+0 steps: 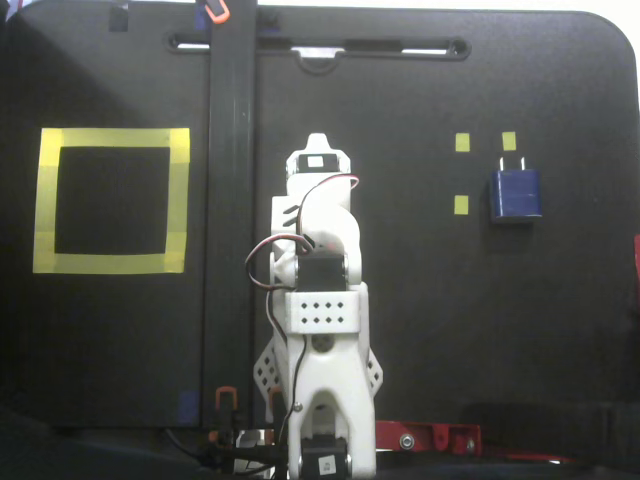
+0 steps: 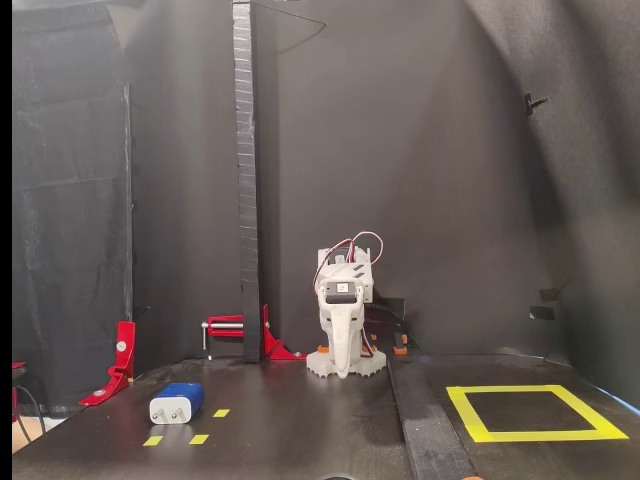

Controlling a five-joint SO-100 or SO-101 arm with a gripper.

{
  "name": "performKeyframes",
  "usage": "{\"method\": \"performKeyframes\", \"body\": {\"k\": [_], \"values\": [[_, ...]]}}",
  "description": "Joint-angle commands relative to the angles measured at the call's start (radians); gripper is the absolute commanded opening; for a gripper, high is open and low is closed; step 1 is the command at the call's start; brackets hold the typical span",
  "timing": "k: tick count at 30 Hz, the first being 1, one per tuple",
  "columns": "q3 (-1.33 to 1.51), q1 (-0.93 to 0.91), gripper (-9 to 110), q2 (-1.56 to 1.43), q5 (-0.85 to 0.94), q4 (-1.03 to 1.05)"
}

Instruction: Grasp the block and place it in the designated area.

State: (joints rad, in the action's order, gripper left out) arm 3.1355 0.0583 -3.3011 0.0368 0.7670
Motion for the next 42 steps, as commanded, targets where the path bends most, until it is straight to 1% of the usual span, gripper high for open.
{"method": "performKeyframes", "body": {"k": [1, 10, 25, 29, 42], "values": [[0.006, -0.002, 0, -0.006, -0.003, 0.002], [0.006, -0.006, 0, -0.006, -0.002, -0.015], [0.006, -0.034, 0, -0.006, -0.002, -0.494], [0.006, -0.035, 0, -0.006, 0.002, -0.591], [0.006, -0.064, 0, -0.006, 0.008, -0.566]]}}
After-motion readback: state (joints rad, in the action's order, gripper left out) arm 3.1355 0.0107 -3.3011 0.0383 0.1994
